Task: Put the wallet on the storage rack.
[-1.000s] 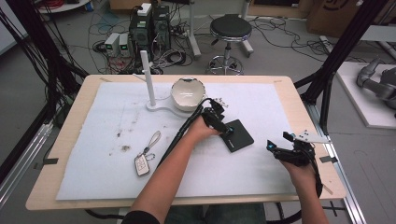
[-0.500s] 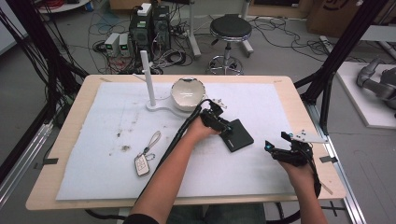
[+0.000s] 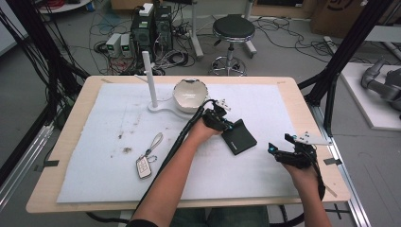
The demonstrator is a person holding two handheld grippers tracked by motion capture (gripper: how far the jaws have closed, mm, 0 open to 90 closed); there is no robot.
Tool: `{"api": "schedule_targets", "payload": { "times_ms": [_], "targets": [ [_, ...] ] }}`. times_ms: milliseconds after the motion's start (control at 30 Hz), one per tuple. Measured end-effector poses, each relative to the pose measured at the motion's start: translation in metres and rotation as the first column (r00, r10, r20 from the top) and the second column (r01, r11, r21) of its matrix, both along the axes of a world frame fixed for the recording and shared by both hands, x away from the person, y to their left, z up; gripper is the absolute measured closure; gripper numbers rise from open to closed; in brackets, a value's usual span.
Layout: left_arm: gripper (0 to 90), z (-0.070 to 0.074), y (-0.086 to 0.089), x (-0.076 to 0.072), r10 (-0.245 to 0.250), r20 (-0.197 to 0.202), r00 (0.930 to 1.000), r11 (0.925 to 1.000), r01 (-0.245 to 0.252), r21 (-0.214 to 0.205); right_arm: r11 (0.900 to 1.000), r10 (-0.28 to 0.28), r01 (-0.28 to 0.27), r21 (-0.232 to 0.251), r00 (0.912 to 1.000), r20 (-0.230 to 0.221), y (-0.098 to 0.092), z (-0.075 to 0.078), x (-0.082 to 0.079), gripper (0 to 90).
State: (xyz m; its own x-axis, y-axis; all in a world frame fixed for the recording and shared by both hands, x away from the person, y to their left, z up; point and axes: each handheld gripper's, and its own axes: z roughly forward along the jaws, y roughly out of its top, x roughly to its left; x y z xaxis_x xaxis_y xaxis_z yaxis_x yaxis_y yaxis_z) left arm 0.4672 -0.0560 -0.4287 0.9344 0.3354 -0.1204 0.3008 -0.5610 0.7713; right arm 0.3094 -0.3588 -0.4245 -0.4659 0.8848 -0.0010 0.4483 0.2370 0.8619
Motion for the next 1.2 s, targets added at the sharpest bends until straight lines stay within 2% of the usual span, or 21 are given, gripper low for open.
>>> {"api": "schedule_targets", "payload": {
  "times_ms": [200,333,367,400,633,700,733,767,867,933,967,1033,1100,1133,1200],
  "targets": [
    [81.9,0.025,0.008,-0.008,0.004,0.039,0.9992,0.9983,-0.001,-0.058,1.0,0.007,-0.007,0.0,1.0,0.0,0.001,0.0,0.0,19.7],
    [82.1,0.046,0.018,-0.014,0.019,0.08,0.9966,0.9971,-0.013,-0.075,1.0,0.008,-0.008,-0.001,1.0,-0.004,0.002,0.0,0.0,19.6],
    [82.2,0.046,0.018,-0.014,0.019,0.08,0.9966,0.9971,-0.013,-0.075,1.0,0.009,-0.009,-0.001,1.0,-0.003,0.003,0.0,0.0,19.7],
    [82.3,0.057,0.025,-0.016,0.038,0.088,0.9954,0.9955,-0.03,-0.089,1.0,0.009,-0.009,-0.002,1.0,-0.002,0.003,0.0,0.0,19.7],
    [82.3,0.089,0.048,-0.023,0.057,0.138,0.9888,0.9908,-0.039,-0.13,0.9998,0.02,-0.02,-0.007,0.9998,-0.001,0.007,0.001,0.002,19.7],
    [82.4,0.098,0.054,-0.025,0.055,0.135,0.9894,0.9892,-0.036,-0.142,0.9996,0.026,-0.026,-0.006,0.9997,-0.004,0.009,0.0,0.003,19.6],
    [82.4,0.098,0.054,-0.025,0.055,0.135,0.9894,0.9892,-0.036,-0.142,0.9996,0.028,-0.029,-0.009,0.9996,-0.004,0.01,0.0,0.003,19.6],
    [82.4,0.107,0.06,-0.026,0.056,0.14,0.9885,0.9886,-0.036,-0.146,0.9996,0.028,-0.028,-0.008,0.9996,-0.007,0.01,0.0,0.003,19.6],
    [82.4,0.122,0.071,-0.028,0.08,0.175,0.9813,0.9866,-0.053,-0.155,0.9993,0.035,-0.035,-0.01,0.9994,-0.007,0.013,0.0,0.005,19.7],
    [82.3,0.126,0.075,-0.028,0.089,0.182,0.9793,0.9845,-0.059,-0.165,0.9993,0.037,-0.037,-0.011,0.9993,-0.007,0.013,-0.001,0.005,19.6],
    [82.3,0.135,0.083,-0.028,0.102,0.2,0.9746,0.9835,-0.068,-0.167,0.9992,0.039,-0.039,-0.011,0.9992,-0.009,0.015,-0.001,0.005,19.7],
    [82.3,0.142,0.09,-0.028,0.124,0.215,0.9687,0.9809,-0.087,-0.174,0.9991,0.04,-0.04,-0.011,0.9992,-0.009,0.016,-0.001,0.006,19.7],
    [82.2,0.145,0.095,-0.028,0.131,0.223,0.9659,0.9802,-0.092,-0.175,0.9989,0.045,-0.045,-0.013,0.9989,-0.011,0.018,-0.001,0.008,19.6],
    [82.2,0.151,0.104,-0.027,0.152,0.231,0.961,0.9758,-0.109,-0.19,0.9987,0.049,-0.049,-0.011,0.9987,-0.01,0.019,-0.002,0.01,19.7],
    [82.3,0.153,0.109,-0.026,0.162,0.234,0.9586,0.973,-0.116,-0.199,0.9985,0.054,-0.054,-0.012,0.9984,-0.014,0.021,-0.002,0.011,19.7]
  ]
}}
